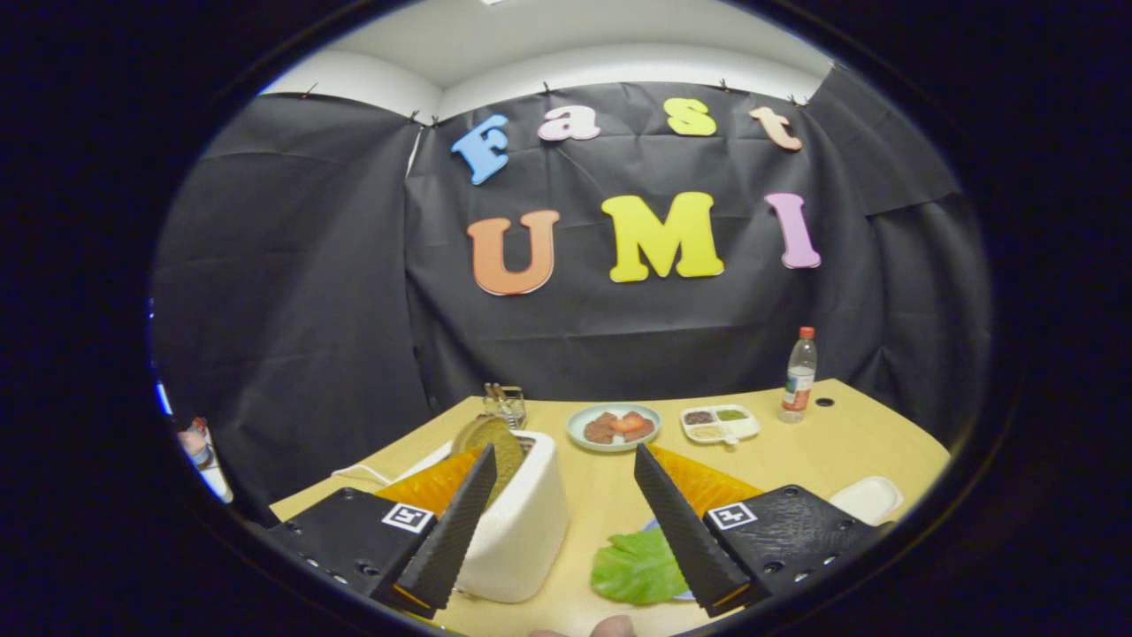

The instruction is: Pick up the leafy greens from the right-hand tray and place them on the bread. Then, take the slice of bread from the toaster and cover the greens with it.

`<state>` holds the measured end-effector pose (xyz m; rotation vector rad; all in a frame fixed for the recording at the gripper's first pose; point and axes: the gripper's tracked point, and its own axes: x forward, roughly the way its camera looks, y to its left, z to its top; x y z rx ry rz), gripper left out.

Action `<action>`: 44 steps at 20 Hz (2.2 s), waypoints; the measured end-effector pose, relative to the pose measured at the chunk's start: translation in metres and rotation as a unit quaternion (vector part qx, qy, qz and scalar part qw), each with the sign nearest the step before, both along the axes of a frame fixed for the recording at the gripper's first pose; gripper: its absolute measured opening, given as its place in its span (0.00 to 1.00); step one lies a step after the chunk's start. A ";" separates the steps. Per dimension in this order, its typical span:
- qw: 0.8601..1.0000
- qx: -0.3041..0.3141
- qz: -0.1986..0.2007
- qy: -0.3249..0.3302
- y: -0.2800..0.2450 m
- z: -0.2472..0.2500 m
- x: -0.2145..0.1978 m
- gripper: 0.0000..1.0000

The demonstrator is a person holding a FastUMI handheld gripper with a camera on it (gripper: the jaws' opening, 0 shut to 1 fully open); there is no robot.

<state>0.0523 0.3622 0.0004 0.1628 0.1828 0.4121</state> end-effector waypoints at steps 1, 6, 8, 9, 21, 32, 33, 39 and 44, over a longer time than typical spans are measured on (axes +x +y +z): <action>1.000 -0.005 0.005 -0.002 0.016 0.000 -0.001 0.96; 0.999 -0.039 0.001 -0.006 0.072 -0.002 0.009 0.96; 0.998 -0.055 -0.011 0.005 0.082 -0.008 0.021 0.96; 0.998 -0.062 -0.017 0.012 0.085 -0.012 0.029 0.96; 0.992 -0.068 -0.052 0.095 0.076 -0.045 0.068 0.16; 0.999 0.021 -0.025 0.002 0.060 0.056 0.042 0.04; 0.999 0.032 -0.023 -0.004 0.054 0.064 0.039 0.04; 0.998 0.052 -0.042 -0.001 -0.005 0.057 0.036 0.04; 0.994 0.063 -0.083 0.032 -0.075 0.004 0.045 0.04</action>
